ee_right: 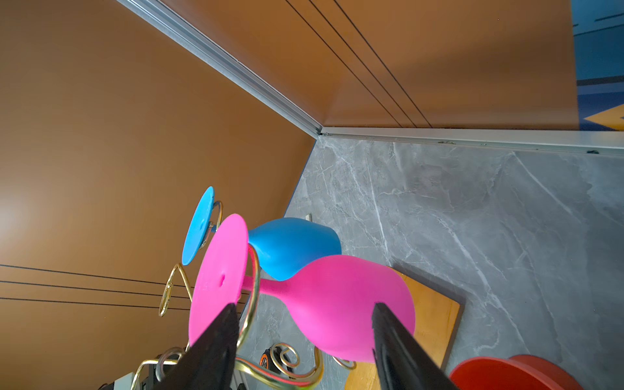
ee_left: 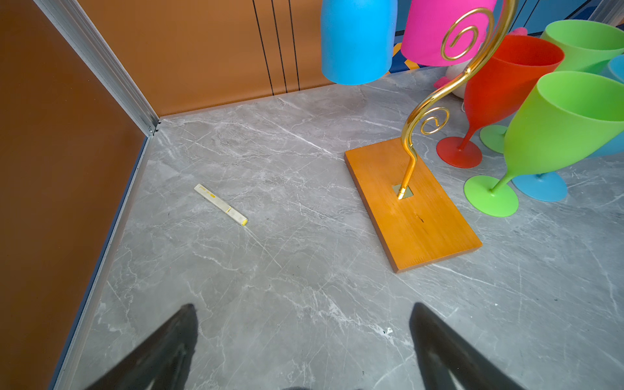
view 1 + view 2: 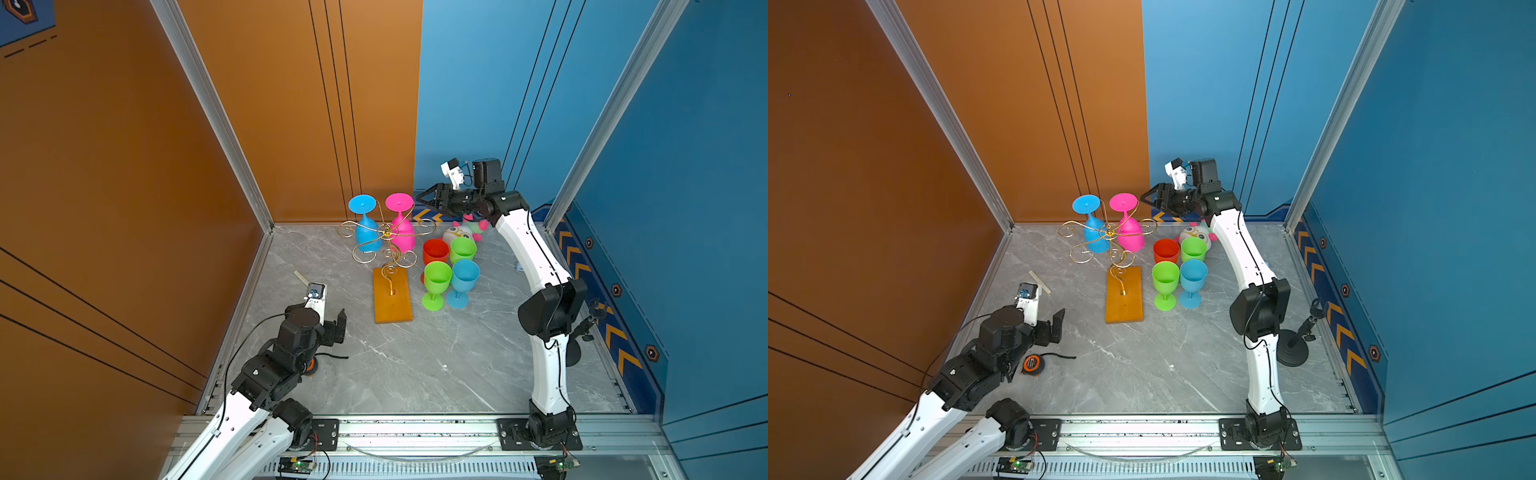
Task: Take the wine glass off the wine glass rack
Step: 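Lift the right gripper and move it toward the pink glass on the rack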
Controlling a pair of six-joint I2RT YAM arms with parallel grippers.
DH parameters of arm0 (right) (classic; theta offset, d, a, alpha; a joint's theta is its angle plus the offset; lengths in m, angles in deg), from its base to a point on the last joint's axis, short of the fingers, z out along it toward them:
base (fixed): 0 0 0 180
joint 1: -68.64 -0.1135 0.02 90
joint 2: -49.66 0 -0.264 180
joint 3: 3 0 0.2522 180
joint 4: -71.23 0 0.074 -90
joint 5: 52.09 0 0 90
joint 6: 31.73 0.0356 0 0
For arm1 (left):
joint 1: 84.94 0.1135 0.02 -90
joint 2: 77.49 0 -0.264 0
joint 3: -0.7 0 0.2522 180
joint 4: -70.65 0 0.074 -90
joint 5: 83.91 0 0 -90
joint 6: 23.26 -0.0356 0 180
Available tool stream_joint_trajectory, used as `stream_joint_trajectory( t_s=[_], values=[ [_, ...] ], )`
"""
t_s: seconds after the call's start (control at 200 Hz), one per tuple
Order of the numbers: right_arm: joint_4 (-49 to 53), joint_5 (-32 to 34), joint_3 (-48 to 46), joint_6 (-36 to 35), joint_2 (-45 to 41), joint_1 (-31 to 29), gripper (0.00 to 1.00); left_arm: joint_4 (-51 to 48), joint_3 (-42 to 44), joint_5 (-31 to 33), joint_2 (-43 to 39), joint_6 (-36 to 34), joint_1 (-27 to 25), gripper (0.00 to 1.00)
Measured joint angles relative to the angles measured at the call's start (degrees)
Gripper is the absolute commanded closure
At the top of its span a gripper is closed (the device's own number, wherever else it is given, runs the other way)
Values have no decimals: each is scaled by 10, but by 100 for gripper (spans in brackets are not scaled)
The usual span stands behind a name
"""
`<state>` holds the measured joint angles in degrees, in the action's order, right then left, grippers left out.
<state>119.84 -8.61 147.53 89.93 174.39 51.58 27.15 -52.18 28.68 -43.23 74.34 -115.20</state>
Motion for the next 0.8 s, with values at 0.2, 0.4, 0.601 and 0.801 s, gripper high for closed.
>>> stream_joint_trajectory(
  t_s=[0.2, 0.4, 0.601, 0.801],
  values=[
    [-28, -5, 1, 23, 0, -11, 38, 0, 0, -2, -3, 0, 3, 2],
    [-40, -5, 8, 34, 6, -15, 41, 1, 0, -2, -6, 0, 3, 2],
    [-40, -5, 9, 40, 14, -27, 43, 1, 0, -2, -9, 0, 3, 2],
    [-40, -4, 9, 42, 16, -33, 47, 2, 0, -2, -10, 0, 3, 2]
  ],
)
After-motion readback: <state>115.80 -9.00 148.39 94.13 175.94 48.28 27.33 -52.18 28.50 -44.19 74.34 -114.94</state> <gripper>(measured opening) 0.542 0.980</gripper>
